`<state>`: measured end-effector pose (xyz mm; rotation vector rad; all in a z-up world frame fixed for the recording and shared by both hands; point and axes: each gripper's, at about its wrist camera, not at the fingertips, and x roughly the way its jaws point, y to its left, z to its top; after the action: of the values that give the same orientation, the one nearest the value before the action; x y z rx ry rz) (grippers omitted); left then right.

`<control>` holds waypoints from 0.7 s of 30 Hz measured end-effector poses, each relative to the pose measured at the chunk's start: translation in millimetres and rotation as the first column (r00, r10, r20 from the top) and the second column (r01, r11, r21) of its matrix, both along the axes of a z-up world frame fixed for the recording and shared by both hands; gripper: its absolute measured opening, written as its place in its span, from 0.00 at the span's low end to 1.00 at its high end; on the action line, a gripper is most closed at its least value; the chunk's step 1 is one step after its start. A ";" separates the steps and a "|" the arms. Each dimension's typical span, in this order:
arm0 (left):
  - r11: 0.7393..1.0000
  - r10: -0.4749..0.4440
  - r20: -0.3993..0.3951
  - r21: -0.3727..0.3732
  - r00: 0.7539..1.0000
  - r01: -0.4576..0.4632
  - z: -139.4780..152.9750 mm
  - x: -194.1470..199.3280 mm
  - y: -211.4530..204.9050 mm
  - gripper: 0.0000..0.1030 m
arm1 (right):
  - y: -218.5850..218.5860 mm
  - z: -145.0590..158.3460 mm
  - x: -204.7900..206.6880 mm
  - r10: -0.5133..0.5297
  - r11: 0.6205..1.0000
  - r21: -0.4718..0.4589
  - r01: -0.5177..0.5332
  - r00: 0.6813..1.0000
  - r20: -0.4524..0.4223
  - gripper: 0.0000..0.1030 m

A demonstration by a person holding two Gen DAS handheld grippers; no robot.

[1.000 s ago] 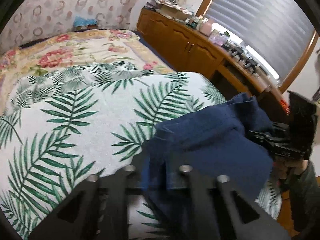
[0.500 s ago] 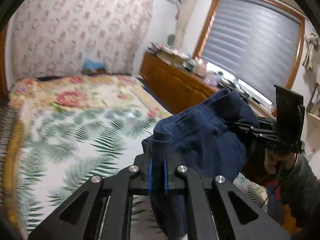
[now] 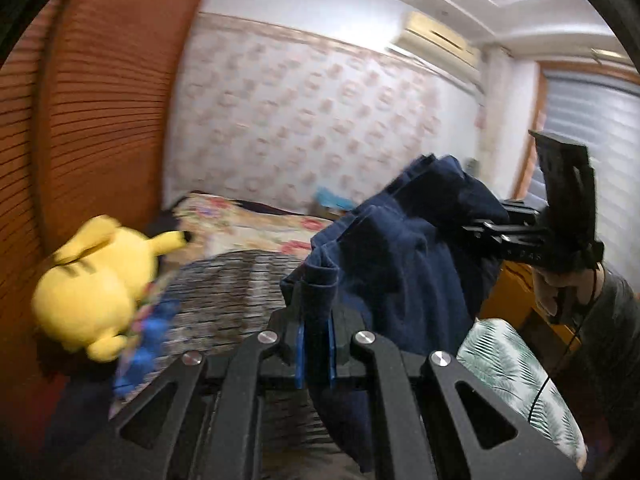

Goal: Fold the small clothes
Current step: 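Carry the folded shirt with the left gripper onto the clothes stack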

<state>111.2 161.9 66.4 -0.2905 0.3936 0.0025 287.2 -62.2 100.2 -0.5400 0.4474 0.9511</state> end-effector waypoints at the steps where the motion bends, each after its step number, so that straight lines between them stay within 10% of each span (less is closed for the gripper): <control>1: 1.000 0.029 -0.006 -0.002 1.000 -0.029 -6.1 -2.2 8.8 0.05 | 19.3 -0.9 3.5 0.028 1.000 -0.014 -0.028 1.000 0.005 0.19; 12: 0.986 0.165 -0.169 -0.009 0.972 -0.169 -83.4 -8.8 55.2 0.05 | 207.1 -67.6 39.5 0.152 0.974 -0.158 -0.160 0.987 -0.059 0.23; 21: 0.982 0.190 -0.184 0.032 0.964 -0.187 -75.0 -23.1 48.0 0.20 | 187.9 -69.2 66.0 -0.088 0.993 -0.092 0.079 0.992 -0.092 0.53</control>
<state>88.0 209.9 -8.5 -0.3138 0.5505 0.2210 353.2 125.7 31.0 -0.5529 0.5965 0.8821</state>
